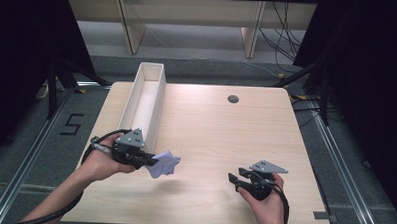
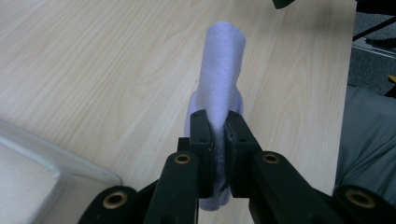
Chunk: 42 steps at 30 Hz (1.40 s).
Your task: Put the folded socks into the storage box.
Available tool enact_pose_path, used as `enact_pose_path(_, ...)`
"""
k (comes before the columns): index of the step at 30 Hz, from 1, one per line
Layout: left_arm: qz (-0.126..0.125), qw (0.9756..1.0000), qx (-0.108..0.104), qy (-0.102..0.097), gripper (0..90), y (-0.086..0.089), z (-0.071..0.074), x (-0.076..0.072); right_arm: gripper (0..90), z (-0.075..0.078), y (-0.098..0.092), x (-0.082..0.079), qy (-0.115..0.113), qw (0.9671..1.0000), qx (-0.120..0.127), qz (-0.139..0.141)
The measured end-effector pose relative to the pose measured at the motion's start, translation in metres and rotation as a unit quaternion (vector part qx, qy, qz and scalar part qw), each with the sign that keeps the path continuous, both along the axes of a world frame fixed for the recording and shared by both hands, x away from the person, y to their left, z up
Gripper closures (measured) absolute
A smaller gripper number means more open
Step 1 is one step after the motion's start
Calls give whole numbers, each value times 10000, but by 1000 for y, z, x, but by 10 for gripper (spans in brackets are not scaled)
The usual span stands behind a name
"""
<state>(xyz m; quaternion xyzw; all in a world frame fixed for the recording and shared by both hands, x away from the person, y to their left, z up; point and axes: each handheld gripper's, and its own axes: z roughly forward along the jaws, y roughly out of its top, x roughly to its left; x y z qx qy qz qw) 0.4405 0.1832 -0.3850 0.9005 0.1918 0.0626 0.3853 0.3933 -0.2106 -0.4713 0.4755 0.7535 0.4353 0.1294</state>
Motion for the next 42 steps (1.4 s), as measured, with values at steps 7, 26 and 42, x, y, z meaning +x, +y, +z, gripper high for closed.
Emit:
enact_pose_path(7,-96,9999,-19,-103,832,6,5,4,515,-5,-1,1,-48,9999,-153,-51)
enact_pose_path(26,-32,9994,-4,-347,831,29,24,23,504,-7,0,2,67,9999,-105,-37)
enact_pose_path(42,139,9984,54,-541,831,48,45,37,501,-8,-2,4,-53,9998,-186,-39)
